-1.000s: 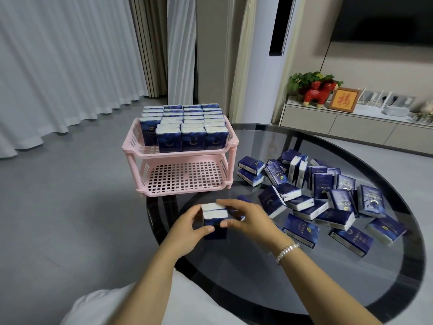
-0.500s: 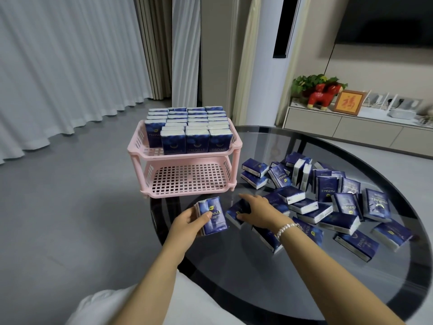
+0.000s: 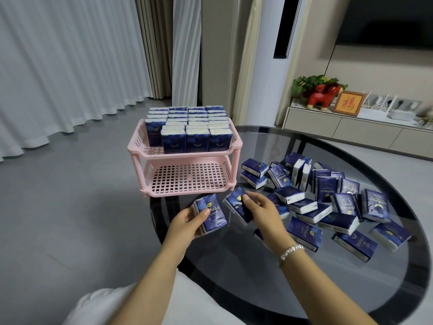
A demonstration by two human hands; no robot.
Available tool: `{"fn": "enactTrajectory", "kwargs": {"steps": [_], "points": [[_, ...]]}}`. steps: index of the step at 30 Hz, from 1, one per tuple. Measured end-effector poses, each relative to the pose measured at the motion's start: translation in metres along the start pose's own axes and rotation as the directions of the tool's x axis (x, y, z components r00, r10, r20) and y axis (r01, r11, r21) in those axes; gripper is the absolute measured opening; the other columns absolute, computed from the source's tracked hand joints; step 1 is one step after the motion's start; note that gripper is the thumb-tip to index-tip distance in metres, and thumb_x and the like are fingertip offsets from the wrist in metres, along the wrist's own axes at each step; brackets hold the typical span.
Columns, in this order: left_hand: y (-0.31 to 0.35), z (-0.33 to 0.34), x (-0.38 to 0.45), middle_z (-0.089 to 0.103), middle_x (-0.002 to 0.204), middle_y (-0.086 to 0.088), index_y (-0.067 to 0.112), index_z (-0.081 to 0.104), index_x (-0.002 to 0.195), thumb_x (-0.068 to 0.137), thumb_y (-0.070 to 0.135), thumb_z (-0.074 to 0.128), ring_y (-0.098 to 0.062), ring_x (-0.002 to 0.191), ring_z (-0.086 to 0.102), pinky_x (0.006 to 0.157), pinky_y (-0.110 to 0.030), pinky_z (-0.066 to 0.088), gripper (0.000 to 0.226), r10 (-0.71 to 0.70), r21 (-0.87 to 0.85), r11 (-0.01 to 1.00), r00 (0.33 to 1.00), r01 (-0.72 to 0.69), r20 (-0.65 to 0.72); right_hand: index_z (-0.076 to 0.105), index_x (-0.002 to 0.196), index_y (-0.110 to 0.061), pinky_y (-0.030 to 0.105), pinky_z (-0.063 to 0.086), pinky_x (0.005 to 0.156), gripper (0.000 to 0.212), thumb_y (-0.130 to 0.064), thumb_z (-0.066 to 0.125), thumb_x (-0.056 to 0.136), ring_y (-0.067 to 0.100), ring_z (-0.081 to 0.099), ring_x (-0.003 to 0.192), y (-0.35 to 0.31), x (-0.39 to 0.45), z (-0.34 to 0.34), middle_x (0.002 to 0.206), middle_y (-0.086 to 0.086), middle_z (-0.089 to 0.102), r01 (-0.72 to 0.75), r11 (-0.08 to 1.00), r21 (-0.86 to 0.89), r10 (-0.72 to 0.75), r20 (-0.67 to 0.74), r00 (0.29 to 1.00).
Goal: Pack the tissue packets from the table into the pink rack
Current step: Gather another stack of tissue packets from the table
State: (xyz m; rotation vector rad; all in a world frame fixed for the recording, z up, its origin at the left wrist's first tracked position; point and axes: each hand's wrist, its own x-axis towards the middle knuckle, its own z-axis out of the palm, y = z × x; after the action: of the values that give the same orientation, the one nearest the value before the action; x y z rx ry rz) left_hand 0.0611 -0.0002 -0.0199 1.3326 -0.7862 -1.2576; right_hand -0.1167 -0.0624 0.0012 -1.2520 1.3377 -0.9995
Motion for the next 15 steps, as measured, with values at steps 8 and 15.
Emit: {"fn": "enactTrajectory", "kwargs": {"steps": [8,15], "points": [[0.004,0.011,-0.008,0.069,0.110,-0.010,0.008,0.056,0.112,0.082,0.021,0.069,-0.023,0.099,0.068,0.086,-0.039,0.056,0.036,0.002,-0.025,1.000,1.000,-0.001,0.024,0.070,0.091,-0.023,0.031,0.055,0.082,0.020,-0.027,0.051,0.095,0.015,0.068,0.085,-0.004,-0.033,0.036,0.090,0.001,0.073,0.067,0.974,0.215,-0.083,0.067,0.994],[0.012,0.017,-0.016,0.073,0.102,-0.005,0.011,0.058,0.106,0.078,0.033,0.064,-0.016,0.095,0.070,0.083,-0.033,0.057,0.036,0.019,-0.062,0.998,0.996,-0.013,0.091,0.067,0.099,-0.028,0.023,0.051,0.077,0.018,-0.030,0.049,0.096,0.007,0.067,0.087,0.001,-0.041,0.041,0.092,-0.006,0.073,0.089,0.974,0.208,-0.110,0.091,0.990]]}}
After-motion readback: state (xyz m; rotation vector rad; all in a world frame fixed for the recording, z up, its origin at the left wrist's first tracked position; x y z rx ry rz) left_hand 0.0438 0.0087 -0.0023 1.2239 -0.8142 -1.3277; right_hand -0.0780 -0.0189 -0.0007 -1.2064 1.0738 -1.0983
